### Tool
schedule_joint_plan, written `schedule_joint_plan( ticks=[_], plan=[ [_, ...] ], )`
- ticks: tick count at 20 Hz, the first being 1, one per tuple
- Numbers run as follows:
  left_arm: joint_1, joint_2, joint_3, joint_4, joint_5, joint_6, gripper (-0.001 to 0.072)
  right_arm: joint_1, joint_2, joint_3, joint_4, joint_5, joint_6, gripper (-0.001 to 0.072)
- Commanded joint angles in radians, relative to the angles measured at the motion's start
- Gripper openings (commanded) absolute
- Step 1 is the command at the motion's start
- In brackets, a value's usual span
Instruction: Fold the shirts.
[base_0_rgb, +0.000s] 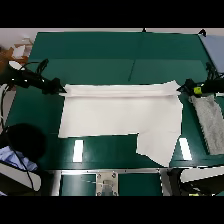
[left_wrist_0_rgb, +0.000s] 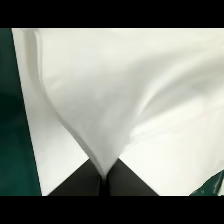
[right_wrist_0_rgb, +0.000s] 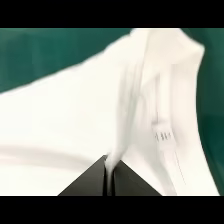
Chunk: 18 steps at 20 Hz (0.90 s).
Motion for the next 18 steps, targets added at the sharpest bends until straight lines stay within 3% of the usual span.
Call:
schedule_joint_plan(
  ticks=[1,7,8,9,10,11,12,16,18],
  plan=[
    [0.001,-0.001,-0.080,0.005,-0.012,0.001,0.0025,0.000,0.012,-0.103,-0.054,-0.049,0.005,0.0019],
    [-0.007,-0.006,-0.114,-0.030,0.026,0.005,0.0025,0.001,0.012,-0.166,-0.048,-0.089,0.006,0.0021],
    [-0.010,-0.006,-0.113,-0.031,0.022,0.003,0.0025,0.001,0.012,-0.166,-0.037,-0.080,0.007,0.0042],
    [-0.010,-0.006,-0.113,-0.031,0.015,-0.006,0.0029,0.000,0.012,-0.164,-0.022,-0.064,0.007,0.0154],
    [-0.009,-0.003,-0.113,-0.031,0.000,-0.010,0.0187,-0.001,0.012,-0.154,-0.021,-0.039,0.006,0.0205],
    [-0.004,-0.003,-0.107,-0.030,-0.031,-0.034,0.0449,-0.002,0.013,-0.137,-0.023,-0.005,0.008,0.0230],
    [0.002,-0.002,-0.096,-0.024,-0.075,-0.058,0.0494,-0.008,0.018,-0.119,-0.029,0.027,0.023,0.0256],
    [0.046,0.011,-0.082,-0.007,-0.308,-0.141,0.0494,-0.064,0.105,-0.087,-0.112,0.151,0.113,0.0274],
    [0.071,0.094,-0.154,0.023,-0.303,-0.151,0.0493,-0.122,0.195,-0.133,-0.157,0.183,0.119,0.0274]
  ],
)
